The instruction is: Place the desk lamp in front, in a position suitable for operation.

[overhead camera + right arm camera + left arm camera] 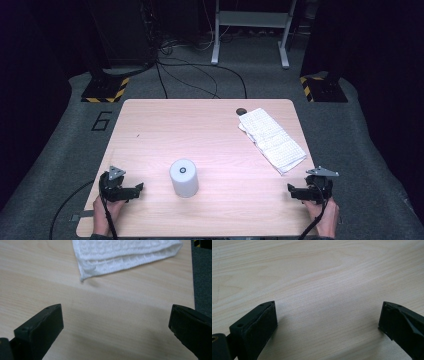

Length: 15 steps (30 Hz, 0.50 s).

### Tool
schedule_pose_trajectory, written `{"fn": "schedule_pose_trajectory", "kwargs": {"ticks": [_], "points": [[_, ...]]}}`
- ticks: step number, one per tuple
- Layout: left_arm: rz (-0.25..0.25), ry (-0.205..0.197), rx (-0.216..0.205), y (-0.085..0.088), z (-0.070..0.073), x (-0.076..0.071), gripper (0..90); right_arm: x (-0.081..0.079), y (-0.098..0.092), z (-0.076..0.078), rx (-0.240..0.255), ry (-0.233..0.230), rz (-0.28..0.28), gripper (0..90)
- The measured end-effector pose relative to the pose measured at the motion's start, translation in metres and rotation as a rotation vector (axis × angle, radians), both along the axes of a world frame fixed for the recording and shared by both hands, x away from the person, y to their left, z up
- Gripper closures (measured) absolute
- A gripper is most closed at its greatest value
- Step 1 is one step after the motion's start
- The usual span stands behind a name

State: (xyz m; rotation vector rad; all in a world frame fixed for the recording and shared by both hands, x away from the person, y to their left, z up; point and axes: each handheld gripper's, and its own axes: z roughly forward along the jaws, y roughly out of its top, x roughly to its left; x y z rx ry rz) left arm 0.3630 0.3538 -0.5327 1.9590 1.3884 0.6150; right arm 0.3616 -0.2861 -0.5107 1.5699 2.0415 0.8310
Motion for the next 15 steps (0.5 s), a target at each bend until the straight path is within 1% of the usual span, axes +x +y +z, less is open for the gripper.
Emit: {"fn": "schedule_pose_trajectory", "kwargs": {"ticks": [2,4,5,6,7,8,10,11,14,15], "points": [[-0.001,0.006,0.000,0.000,0.000,0.000,1.6,0.004,0.001,0.004,0.001,-0.018,0.007,0.0],[-0.002,0.008,0.002,0.000,0.001,0.000,1.7,0.009,0.003,0.010,0.007,-0.019,0.008,0.0],[-0.006,0.019,0.003,0.000,0.001,0.000,1.7,0.011,0.004,0.012,0.011,-0.022,0.014,0.0],[-0.004,0.016,0.003,0.000,0.001,0.000,1.7,0.013,0.006,0.014,0.012,-0.020,0.016,0.0],[0.000,0.001,-0.004,0.000,0.000,0.000,1.7,0.017,0.008,0.017,0.015,-0.025,0.012,0.0],[-0.003,0.011,0.002,0.000,0.001,0.000,1.7,0.020,0.009,0.019,0.015,-0.027,0.022,0.0],[-0.005,0.016,0.004,0.000,0.001,0.000,1.7,0.027,0.012,0.024,0.014,-0.024,0.032,0.0],[-0.004,0.014,0.002,0.000,0.001,0.000,1.7,0.029,0.013,0.025,0.015,-0.028,0.034,0.0],[-0.004,0.018,0.001,0.000,0.001,-0.001,1.8,0.042,0.016,0.032,0.016,-0.024,0.049,0.0],[-0.004,0.010,0.001,0.000,0.001,0.000,1.8,0.044,0.017,0.033,0.027,-0.021,0.047,0.0]]}}
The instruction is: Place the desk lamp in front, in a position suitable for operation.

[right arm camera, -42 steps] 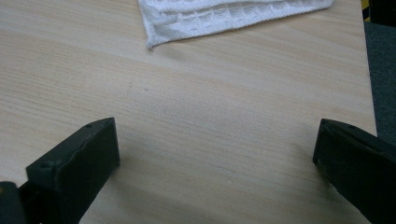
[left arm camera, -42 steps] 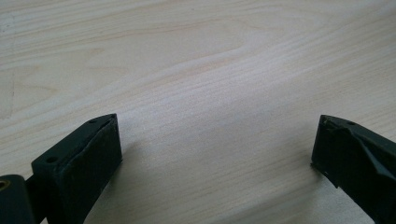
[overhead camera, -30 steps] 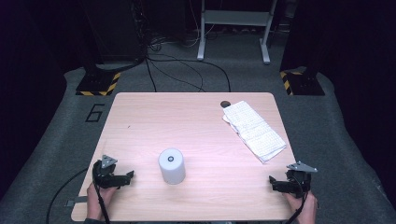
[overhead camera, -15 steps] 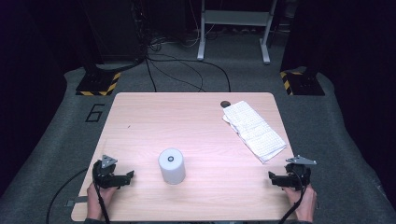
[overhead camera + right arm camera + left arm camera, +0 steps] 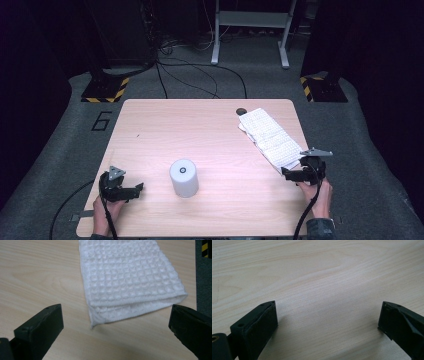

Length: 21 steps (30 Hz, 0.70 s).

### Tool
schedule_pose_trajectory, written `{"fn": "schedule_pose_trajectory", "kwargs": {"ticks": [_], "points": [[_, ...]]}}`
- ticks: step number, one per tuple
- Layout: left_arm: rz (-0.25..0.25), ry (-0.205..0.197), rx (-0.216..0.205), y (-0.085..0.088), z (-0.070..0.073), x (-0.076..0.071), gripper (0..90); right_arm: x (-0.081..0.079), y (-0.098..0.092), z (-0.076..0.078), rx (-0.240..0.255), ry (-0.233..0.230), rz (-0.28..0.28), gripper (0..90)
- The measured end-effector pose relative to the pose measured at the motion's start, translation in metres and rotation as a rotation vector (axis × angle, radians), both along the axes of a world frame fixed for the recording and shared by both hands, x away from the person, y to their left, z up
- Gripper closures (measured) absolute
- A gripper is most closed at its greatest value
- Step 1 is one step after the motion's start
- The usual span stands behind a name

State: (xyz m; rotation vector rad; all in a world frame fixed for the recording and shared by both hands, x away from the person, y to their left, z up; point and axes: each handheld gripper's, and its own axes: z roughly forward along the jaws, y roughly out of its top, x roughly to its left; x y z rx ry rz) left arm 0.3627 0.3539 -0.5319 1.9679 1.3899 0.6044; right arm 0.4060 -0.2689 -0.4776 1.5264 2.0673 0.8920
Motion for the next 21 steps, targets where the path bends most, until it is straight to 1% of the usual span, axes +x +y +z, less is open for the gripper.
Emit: {"fn": "schedule_pose_trajectory", "kwargs": {"ticks": [1,2,3,5,6,9,10,12,13,14,15,16,17,18,19,20,21], "points": [[0.002,-0.007,-0.003,0.000,-0.001,0.000,1.9,0.004,0.002,0.003,-0.002,0.004,-0.002,0.0],[0.002,-0.006,-0.003,0.000,0.000,0.000,1.9,0.006,0.003,0.004,-0.004,0.006,-0.005,0.0],[0.002,-0.006,-0.003,0.000,-0.001,0.000,1.9,0.011,0.004,0.006,-0.010,0.003,0.013,0.0],[0.002,-0.006,-0.003,0.000,0.000,0.000,1.9,0.015,0.008,0.010,-0.002,0.004,0.007,0.0],[0.002,-0.006,-0.003,0.000,0.000,0.000,1.9,0.018,0.008,0.010,-0.007,-0.001,0.011,0.0],[0.002,-0.004,-0.004,0.000,0.000,0.000,1.9,0.027,0.013,0.013,-0.002,0.012,0.012,0.0],[0.001,-0.006,-0.003,0.000,-0.001,0.000,1.9,0.031,0.014,0.014,-0.009,0.010,0.016,0.0],[0.002,-0.004,-0.004,0.000,0.000,0.000,1.9,0.037,0.015,0.014,-0.003,0.019,0.016,0.0],[0.002,-0.005,-0.004,0.000,0.000,0.000,1.9,0.042,0.017,0.015,-0.002,0.020,0.024,0.0],[0.001,-0.004,-0.003,0.000,0.000,0.000,2.0,0.044,0.018,0.016,0.006,0.028,0.019,0.0],[0.001,-0.006,-0.003,0.000,-0.001,0.000,2.0,0.047,0.019,0.016,-0.010,0.017,0.027,0.0],[0.001,-0.003,-0.004,0.000,0.000,0.000,2.0,0.054,0.022,0.016,-0.003,0.029,0.026,0.0],[0.001,-0.003,-0.004,0.000,0.000,0.000,2.0,0.054,0.022,0.016,-0.003,0.029,0.026,0.0],[0.001,-0.003,-0.003,0.000,0.000,0.000,2.0,0.061,0.025,0.016,0.011,0.031,0.028,0.0],[0.001,-0.005,-0.003,0.000,0.000,0.000,2.0,0.061,0.025,0.016,0.011,0.031,0.028,0.0],[-0.002,0.005,0.000,0.000,0.000,0.000,2.0,0.063,0.026,0.016,0.011,0.034,0.025,0.0],[-0.002,0.005,-0.001,0.000,0.000,0.000,2.0,0.068,0.029,0.015,0.007,0.036,0.026,0.0]]}}
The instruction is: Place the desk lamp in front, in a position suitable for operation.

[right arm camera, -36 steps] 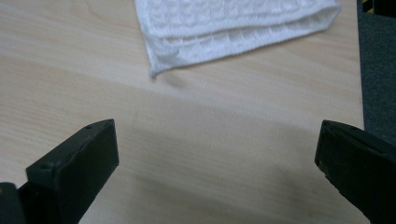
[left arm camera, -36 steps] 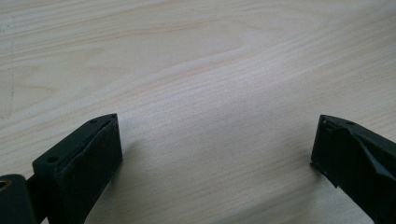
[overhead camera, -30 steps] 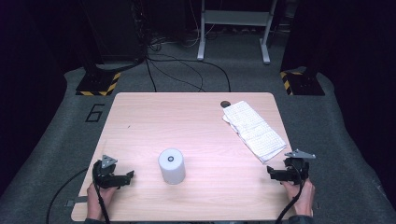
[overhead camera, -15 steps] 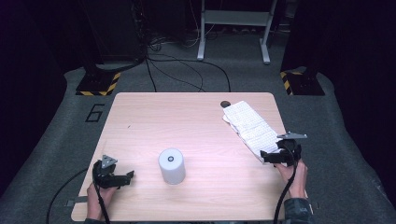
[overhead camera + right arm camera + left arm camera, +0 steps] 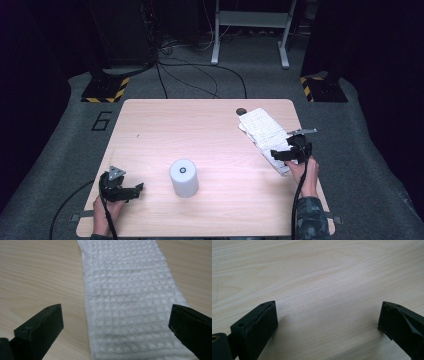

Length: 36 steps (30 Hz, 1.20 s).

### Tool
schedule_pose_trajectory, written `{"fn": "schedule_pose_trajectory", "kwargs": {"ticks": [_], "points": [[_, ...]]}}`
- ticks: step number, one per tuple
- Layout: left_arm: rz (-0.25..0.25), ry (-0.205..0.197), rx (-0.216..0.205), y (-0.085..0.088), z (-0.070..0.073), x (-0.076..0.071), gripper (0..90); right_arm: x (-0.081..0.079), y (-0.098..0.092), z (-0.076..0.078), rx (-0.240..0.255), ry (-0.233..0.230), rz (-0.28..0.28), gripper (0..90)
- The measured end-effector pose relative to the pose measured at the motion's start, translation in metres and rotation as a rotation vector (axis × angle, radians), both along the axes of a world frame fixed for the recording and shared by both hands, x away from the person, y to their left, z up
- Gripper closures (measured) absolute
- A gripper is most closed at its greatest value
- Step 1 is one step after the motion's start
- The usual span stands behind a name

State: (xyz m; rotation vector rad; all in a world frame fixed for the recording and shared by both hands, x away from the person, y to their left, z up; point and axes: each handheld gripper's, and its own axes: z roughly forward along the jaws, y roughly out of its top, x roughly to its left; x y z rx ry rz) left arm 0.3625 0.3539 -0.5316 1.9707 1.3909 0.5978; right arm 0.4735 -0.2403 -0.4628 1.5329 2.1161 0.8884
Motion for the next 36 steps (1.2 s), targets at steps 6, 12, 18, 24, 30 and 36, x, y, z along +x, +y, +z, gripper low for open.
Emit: {"fn": "schedule_pose_trajectory", "kwargs": {"ticks": [6,12,18,24,30,36], "points": [[0.002,-0.009,-0.004,0.000,-0.001,0.000,2.0,0.021,0.008,-0.004,0.007,0.024,0.010,0.0],[0.000,-0.002,-0.004,0.000,0.000,0.000,2.1,0.042,0.015,-0.017,-0.026,0.068,-0.015,0.0],[0.001,-0.007,-0.006,0.000,-0.001,0.000,2.1,0.056,0.012,-0.032,-0.004,0.109,-0.036,0.0],[0.001,-0.006,-0.006,0.000,-0.001,0.000,2.1,0.062,0.012,-0.040,-0.016,0.135,-0.064,2.4],[0.001,-0.007,-0.006,0.000,-0.001,0.000,2.0,0.063,0.015,-0.045,-0.068,0.137,-0.071,10.2],[0.002,-0.007,-0.006,-0.001,-0.001,0.000,2.1,0.062,0.017,-0.044,-0.086,0.137,-0.078,15.9]]}}
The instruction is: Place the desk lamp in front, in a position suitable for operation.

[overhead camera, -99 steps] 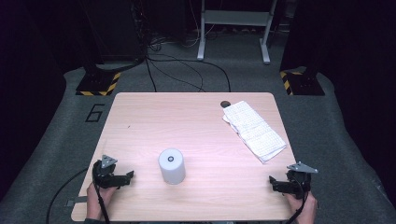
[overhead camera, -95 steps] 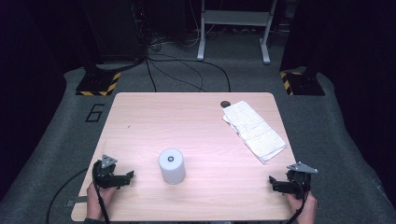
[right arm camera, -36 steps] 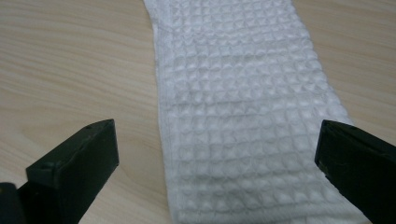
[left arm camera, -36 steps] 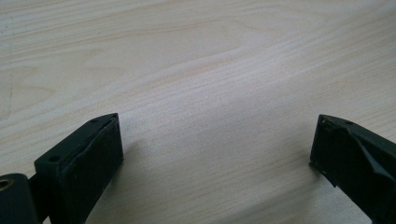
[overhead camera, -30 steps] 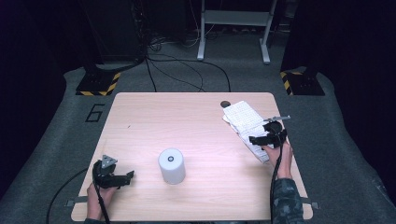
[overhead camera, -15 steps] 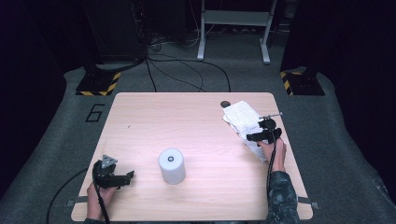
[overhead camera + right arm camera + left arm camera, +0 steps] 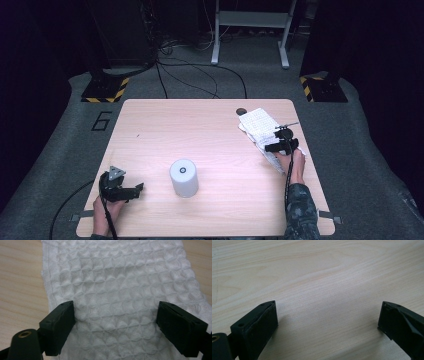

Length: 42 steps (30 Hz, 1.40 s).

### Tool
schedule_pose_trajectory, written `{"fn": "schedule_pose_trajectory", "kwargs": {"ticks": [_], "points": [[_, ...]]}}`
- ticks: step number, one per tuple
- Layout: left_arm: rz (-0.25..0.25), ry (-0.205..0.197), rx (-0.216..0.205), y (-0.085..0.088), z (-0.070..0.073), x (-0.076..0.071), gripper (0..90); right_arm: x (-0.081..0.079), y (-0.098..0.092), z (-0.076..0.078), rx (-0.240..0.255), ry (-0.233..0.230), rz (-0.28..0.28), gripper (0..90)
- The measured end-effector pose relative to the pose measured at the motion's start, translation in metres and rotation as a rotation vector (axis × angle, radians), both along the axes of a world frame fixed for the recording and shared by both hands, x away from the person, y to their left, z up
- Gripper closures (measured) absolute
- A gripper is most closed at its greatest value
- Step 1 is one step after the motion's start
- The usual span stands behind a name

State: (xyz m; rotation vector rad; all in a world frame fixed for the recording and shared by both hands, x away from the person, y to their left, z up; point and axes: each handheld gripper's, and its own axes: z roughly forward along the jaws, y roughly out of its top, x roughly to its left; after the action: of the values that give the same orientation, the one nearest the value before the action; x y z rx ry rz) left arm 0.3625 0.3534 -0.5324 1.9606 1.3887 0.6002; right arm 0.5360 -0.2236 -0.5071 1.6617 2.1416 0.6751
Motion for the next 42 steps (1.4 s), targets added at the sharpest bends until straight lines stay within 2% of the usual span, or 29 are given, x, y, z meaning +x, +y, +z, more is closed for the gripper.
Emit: {"fn": "schedule_pose_trajectory", "kwargs": {"ticks": [3,5,8,9,10,11,12,13,14,15,16,17,19,23,26,27,29,30,33,35,37,42], "points": [[0.000,-0.002,0.002,0.000,0.000,0.000,2.1,-0.001,-0.001,0.002,-0.001,-0.003,0.005,24.0],[-0.002,-0.003,0.003,0.000,0.000,0.000,2.1,-0.002,-0.001,0.002,0.006,-0.020,-0.003,32.2],[0.000,-0.005,0.004,0.000,0.000,0.000,2.1,-0.005,-0.001,0.004,0.013,-0.015,-0.006,43.8],[0.001,-0.004,0.004,0.000,0.000,0.000,2.1,-0.006,-0.001,0.002,0.023,-0.056,-0.007,49.6],[0.000,-0.008,0.005,0.000,0.000,0.000,2.1,-0.006,-0.001,0.002,0.023,-0.056,-0.007,49.6],[0.000,-0.006,0.005,0.000,0.000,0.000,2.1,-0.007,-0.001,0.003,0.016,-0.049,-0.002,53.2],[0.001,-0.007,0.004,0.000,0.000,0.000,2.1,-0.009,0.000,0.004,0.024,-0.036,0.002,58.4],[0.001,-0.006,0.005,0.000,0.000,0.000,2.1,-0.010,0.000,0.003,0.030,-0.058,0.014,68.4],[0.000,-0.003,0.004,0.000,0.000,0.000,2.1,-0.010,0.000,0.003,0.030,-0.058,0.014,68.4],[0.000,-0.004,0.004,0.000,0.000,0.000,2.1,-0.011,0.001,0.004,0.035,-0.052,0.000,72.8],[0.001,-0.005,0.004,0.000,0.000,0.000,2.1,-0.012,0.001,0.004,0.059,-0.037,-0.005,77.3],[0.001,-0.003,0.004,0.000,0.000,0.000,2.1,-0.012,0.000,0.004,0.071,-0.050,-0.005,81.6],[0.000,-0.005,0.005,0.000,0.000,0.000,2.1,-0.013,0.000,0.005,0.073,-0.041,-0.009,82.3],[0.000,-0.008,0.006,0.000,0.000,0.000,2.1,-0.016,-0.003,0.011,0.101,-0.110,0.009,83.2],[0.000,-0.007,0.006,0.000,0.000,0.000,2.2,-0.024,-0.003,0.024,0.109,-0.159,0.021,83.5],[0.000,-0.008,0.006,0.000,0.000,0.000,2.2,-0.030,-0.002,0.032,0.103,-0.180,0.034,83.5],[0.000,-0.008,0.006,0.000,0.000,0.000,2.2,-0.032,-0.002,0.035,0.107,-0.188,0.036,83.5],[0.000,-0.007,0.006,0.000,0.000,0.000,2.2,-0.035,-0.003,0.040,0.101,-0.214,0.054,83.5],[0.000,-0.008,0.006,0.000,0.000,0.000,2.2,-0.044,-0.003,0.051,0.090,-0.246,0.067,83.6],[0.000,-0.007,0.006,0.000,0.000,0.000,2.2,-0.056,-0.002,0.064,0.085,-0.290,0.080,83.6],[0.000,-0.005,0.005,0.000,0.000,0.000,2.2,-0.059,-0.002,0.067,0.089,-0.300,0.082,83.6],[0.000,-0.008,0.006,0.000,0.000,0.000,2.2,-0.081,-0.001,0.085,0.080,-0.354,0.107,83.5]]}}
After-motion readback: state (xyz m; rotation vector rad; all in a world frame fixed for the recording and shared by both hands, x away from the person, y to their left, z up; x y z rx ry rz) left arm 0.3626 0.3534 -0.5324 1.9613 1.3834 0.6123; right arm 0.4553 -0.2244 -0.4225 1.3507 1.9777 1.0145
